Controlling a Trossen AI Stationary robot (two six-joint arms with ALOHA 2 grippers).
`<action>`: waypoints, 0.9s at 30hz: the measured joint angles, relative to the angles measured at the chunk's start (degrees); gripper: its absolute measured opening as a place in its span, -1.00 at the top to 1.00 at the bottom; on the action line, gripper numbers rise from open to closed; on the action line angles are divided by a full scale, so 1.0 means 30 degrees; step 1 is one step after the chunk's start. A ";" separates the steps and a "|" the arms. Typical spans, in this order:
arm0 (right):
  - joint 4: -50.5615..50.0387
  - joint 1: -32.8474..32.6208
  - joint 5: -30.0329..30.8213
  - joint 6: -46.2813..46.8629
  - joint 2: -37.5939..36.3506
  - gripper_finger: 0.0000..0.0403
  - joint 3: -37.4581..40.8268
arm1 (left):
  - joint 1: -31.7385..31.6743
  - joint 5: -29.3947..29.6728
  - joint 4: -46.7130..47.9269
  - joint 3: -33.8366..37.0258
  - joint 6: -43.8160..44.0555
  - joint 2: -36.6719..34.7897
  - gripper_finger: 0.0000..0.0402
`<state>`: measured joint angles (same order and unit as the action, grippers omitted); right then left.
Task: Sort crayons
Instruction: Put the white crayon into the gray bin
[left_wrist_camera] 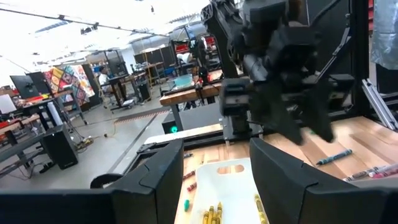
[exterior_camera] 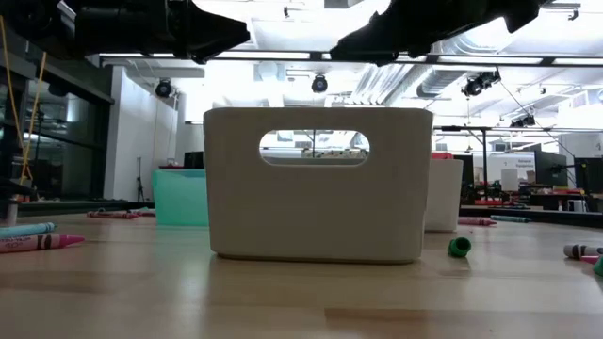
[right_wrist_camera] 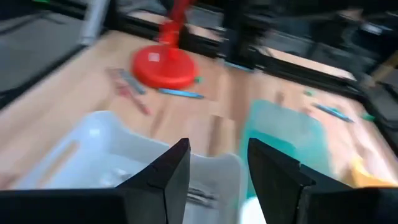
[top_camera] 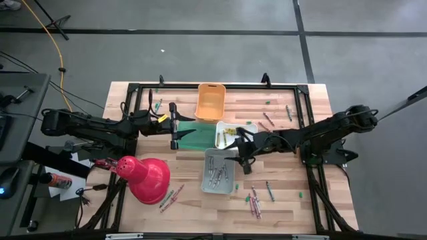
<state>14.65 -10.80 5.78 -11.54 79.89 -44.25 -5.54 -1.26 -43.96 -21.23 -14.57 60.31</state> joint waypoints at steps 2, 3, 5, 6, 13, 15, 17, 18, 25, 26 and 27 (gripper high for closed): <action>-0.0444 0.0104 0.1413 0.0472 -0.0236 0.23 0.0003 | 0.0000 0.0000 0.0592 0.0000 0.0204 0.0000 0.15; -0.0494 0.0121 0.2337 0.0785 -0.0308 0.23 0.0004 | 0.0000 -0.0007 0.1018 0.0000 0.0409 -0.0011 0.15; -0.0663 0.0195 0.4767 0.1258 -0.0326 0.23 0.0000 | 0.0000 -0.0007 0.2724 -0.0092 0.1103 -0.0267 0.15; -0.0779 0.0195 0.6053 0.1282 -0.0318 0.23 0.0007 | -0.0007 -0.0007 0.4165 -0.0442 0.1272 -0.0372 0.15; -0.1756 0.0446 1.2123 0.1966 -0.0304 0.23 0.0007 | -0.0029 0.0394 1.3680 -0.3615 0.2745 -0.0743 0.15; -0.1993 0.0601 1.2039 0.2202 -0.0304 0.23 0.0007 | -0.0029 0.0980 1.4586 -0.3966 0.3253 -0.0748 0.15; -0.2093 0.0729 1.1756 0.2326 -0.0304 0.23 0.0007 | -0.0036 0.1482 1.4981 -0.4007 0.3336 -0.0750 0.15; -0.2103 0.0734 1.1697 0.2469 -0.0304 0.23 0.0007 | -0.0044 0.1556 1.5213 -0.4005 0.3330 -0.0750 0.15; -0.2206 0.0734 1.1505 0.2706 -0.0304 0.23 0.0007 | -0.0036 0.1594 1.5379 -0.4000 0.3303 -0.0750 0.15; -0.2220 0.0734 1.1498 0.2706 -0.0304 0.23 0.0007 | -0.0036 0.1600 1.5379 -0.4000 0.3297 -0.0750 0.15; -0.2241 0.0734 1.1498 0.2706 -0.0304 0.23 0.0007 | -0.0036 0.1610 1.5379 -0.4000 0.3294 -0.0750 0.15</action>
<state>7.93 -8.60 40.27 -3.42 78.98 -44.23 -5.65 3.57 2.17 -33.23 -4.69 58.06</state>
